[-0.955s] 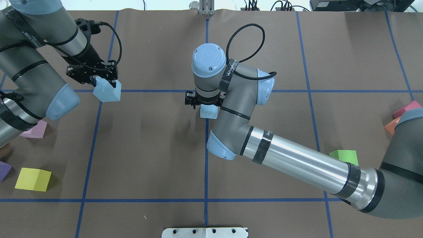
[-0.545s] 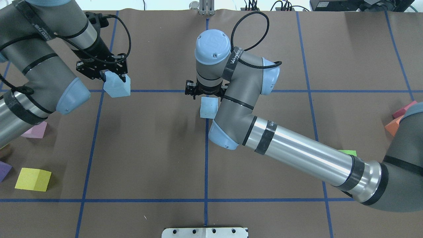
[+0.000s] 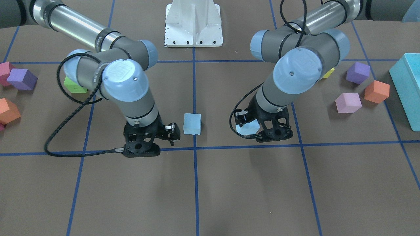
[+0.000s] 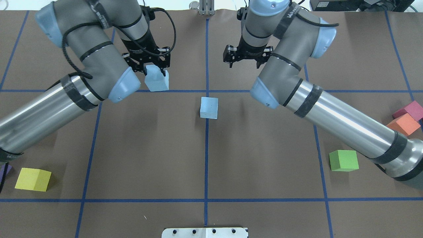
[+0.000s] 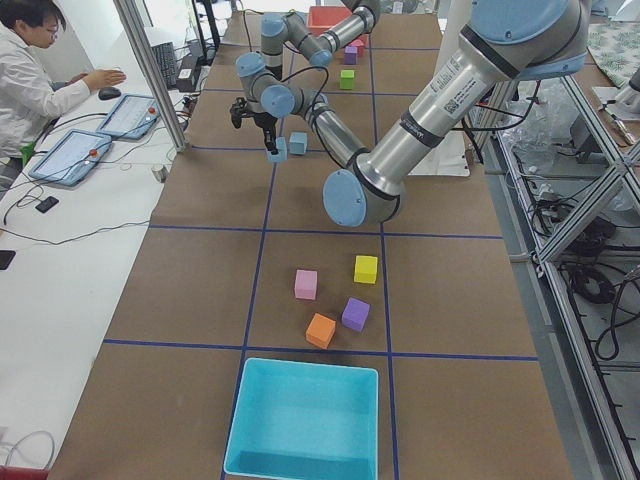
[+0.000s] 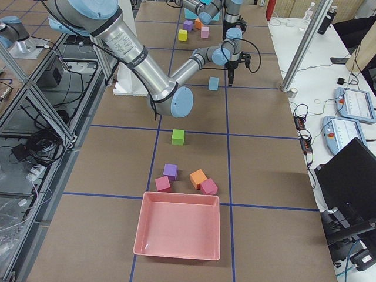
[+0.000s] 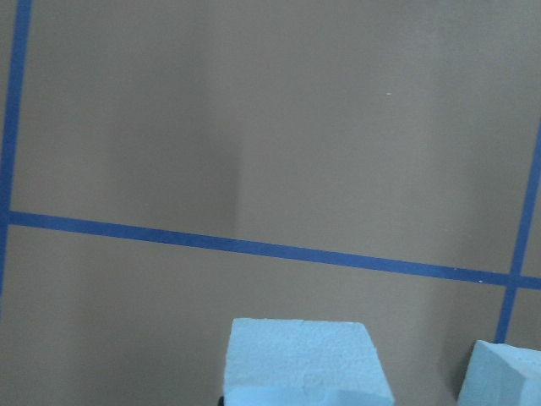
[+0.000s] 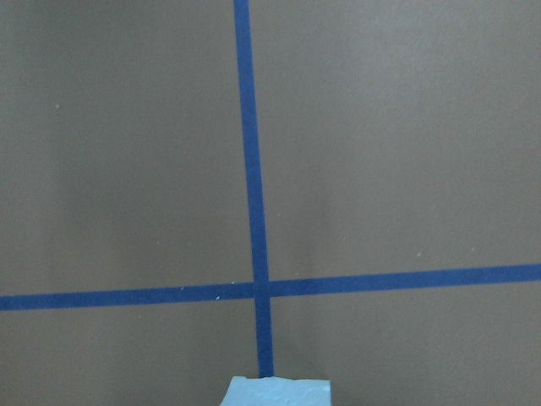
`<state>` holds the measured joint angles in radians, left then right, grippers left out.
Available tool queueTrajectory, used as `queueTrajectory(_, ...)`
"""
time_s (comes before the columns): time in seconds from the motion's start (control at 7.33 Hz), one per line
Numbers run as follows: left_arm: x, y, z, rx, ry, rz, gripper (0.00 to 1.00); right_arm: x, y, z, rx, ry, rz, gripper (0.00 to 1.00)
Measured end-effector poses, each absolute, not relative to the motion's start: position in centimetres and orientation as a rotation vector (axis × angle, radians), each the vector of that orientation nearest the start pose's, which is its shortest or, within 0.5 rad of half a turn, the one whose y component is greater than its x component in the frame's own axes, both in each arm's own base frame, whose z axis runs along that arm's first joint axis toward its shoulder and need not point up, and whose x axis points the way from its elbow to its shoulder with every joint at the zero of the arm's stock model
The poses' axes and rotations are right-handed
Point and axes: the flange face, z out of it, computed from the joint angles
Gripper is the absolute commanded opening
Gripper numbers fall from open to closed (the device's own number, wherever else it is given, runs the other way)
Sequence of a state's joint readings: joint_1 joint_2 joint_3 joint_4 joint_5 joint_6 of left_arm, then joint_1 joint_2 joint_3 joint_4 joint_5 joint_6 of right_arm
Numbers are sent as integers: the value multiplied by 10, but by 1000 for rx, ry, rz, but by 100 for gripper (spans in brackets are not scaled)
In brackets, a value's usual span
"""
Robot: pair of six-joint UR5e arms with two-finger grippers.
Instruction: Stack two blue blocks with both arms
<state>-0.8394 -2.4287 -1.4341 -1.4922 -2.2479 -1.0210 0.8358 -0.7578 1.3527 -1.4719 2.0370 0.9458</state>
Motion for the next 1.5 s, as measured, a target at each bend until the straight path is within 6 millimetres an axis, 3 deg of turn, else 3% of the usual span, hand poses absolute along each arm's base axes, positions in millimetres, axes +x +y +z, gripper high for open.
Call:
queueTrajectory(0.27,485,-588,146,-71,879,-15,50,-386,-656,291,132,-775,-3,100)
queueTrajectory(0.55,523,-566,119,-76,873,-10,50,-352,-667,324,130,-757,-18,100)
queueTrajectory(0.82,550,-555,108,-79,858,-15,50,-343,-668,334,132,-750,-24,100)
queueTrajectory(1.5,571,-561,120,-72,869,-27,51,-338,-665,336,142,-750,-25,100)
